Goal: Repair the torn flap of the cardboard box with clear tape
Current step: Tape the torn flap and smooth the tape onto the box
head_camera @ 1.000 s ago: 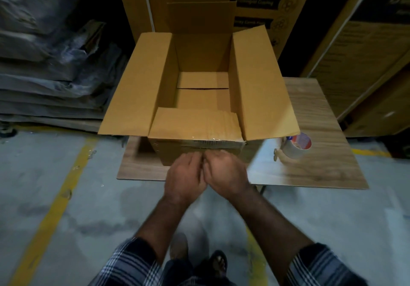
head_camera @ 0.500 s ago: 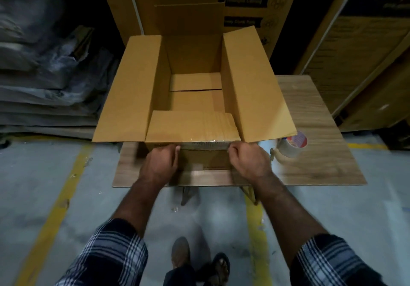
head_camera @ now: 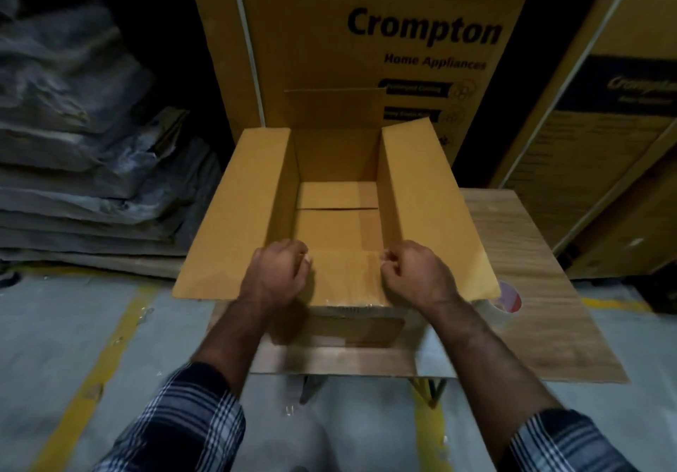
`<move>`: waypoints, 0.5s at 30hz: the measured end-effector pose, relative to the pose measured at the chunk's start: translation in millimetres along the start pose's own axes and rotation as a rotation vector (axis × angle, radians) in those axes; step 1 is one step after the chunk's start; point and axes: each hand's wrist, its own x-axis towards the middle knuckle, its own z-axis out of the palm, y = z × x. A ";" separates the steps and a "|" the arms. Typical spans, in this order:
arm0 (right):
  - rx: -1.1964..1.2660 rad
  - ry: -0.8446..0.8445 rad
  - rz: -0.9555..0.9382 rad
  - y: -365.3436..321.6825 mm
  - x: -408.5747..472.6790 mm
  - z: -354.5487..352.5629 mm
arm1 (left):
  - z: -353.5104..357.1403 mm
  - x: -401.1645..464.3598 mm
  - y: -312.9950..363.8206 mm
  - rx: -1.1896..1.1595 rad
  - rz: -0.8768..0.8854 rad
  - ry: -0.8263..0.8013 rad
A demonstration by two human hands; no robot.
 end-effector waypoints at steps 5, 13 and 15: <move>0.000 -0.063 0.090 2.6 12.9 -2.0 | -6.3 26.1 -16.3 0.037 -0.034 -0.156; 0.011 -0.172 0.212 -2.7 15.3 2.6 | 0.7 37.8 -31.2 0.251 -0.024 -0.377; 0.021 -0.172 0.225 -2.1 14.4 1.3 | -5.5 36.4 -31.6 0.176 -0.017 -0.295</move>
